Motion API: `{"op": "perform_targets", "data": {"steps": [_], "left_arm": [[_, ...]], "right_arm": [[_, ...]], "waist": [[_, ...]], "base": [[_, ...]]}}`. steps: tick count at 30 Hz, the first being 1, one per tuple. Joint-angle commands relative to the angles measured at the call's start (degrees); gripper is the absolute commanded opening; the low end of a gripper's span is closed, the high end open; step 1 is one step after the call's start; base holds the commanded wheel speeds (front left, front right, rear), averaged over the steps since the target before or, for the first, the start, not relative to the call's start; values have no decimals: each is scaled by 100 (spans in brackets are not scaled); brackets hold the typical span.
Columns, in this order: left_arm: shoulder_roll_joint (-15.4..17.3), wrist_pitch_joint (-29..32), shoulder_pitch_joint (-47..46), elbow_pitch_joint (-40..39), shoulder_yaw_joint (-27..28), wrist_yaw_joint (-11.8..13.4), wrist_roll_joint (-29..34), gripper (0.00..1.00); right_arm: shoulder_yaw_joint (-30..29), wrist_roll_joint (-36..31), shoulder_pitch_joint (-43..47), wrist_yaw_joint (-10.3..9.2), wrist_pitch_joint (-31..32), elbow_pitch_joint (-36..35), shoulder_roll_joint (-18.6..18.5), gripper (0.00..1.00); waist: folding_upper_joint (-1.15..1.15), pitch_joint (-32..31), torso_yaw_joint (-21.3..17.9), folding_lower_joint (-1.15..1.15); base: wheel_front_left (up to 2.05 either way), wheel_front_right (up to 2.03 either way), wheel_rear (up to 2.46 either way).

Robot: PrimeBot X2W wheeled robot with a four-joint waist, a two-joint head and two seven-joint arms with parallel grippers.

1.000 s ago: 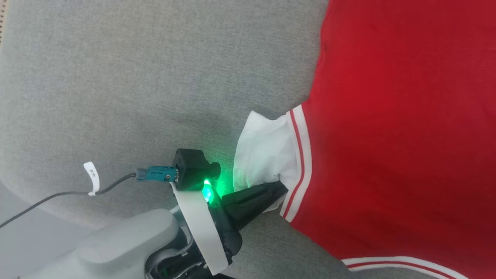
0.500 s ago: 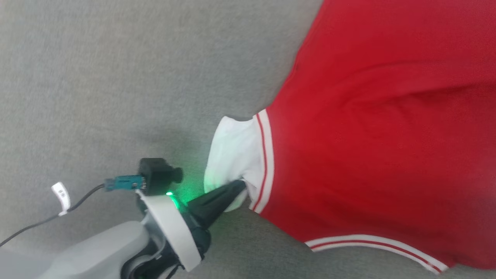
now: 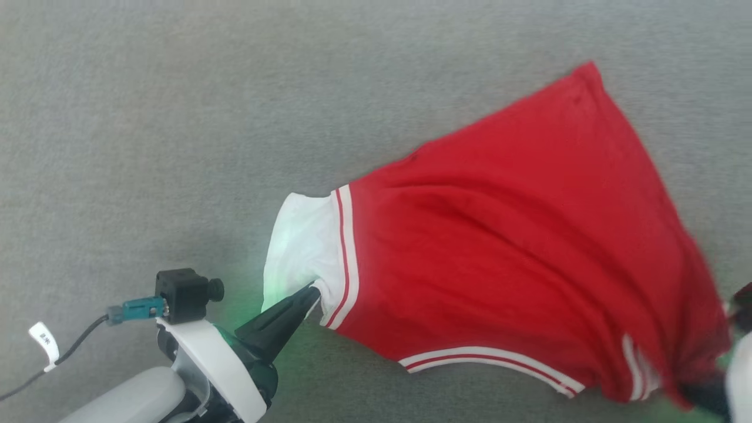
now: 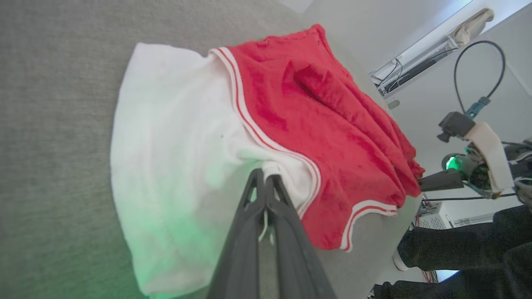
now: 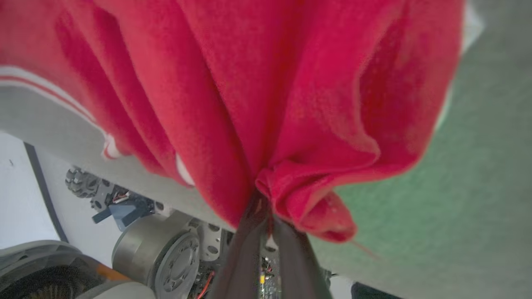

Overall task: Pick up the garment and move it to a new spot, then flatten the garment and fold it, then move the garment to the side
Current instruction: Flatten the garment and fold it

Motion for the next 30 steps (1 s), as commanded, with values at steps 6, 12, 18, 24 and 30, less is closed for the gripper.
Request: {"op": "perform_targets", "data": {"steps": [6,12,18,24,30], "left_arm": [[22,3,232,-88,124,15,138,0],[7,3,212,-116,137,14,128,0],[-33,3,286,-198,256,14,160,0],[-175,3,63,-274,188,14,241,0],[-401,3,-172,-220,58,14,270,0]], "right_arm": [[597,-110,298,2,-221,-299,191,0],[192,-77,149,2,-1037,-671,82,100],[-899,320,181,2,-1011,-1245,-243,100],[-1279,161,-1034,2,-1160,-1008,-528,100],[24,-785,-2758,1,-1583,117,-599,100]], "waist": [[0,-123,-250,0],[0,-133,-252,0],[0,-90,-183,0],[0,139,56,0],[0,424,348,0]], "base": [[0,0,0],[0,0,0],[0,0,0],[0,0,0],[0,0,0]]}}
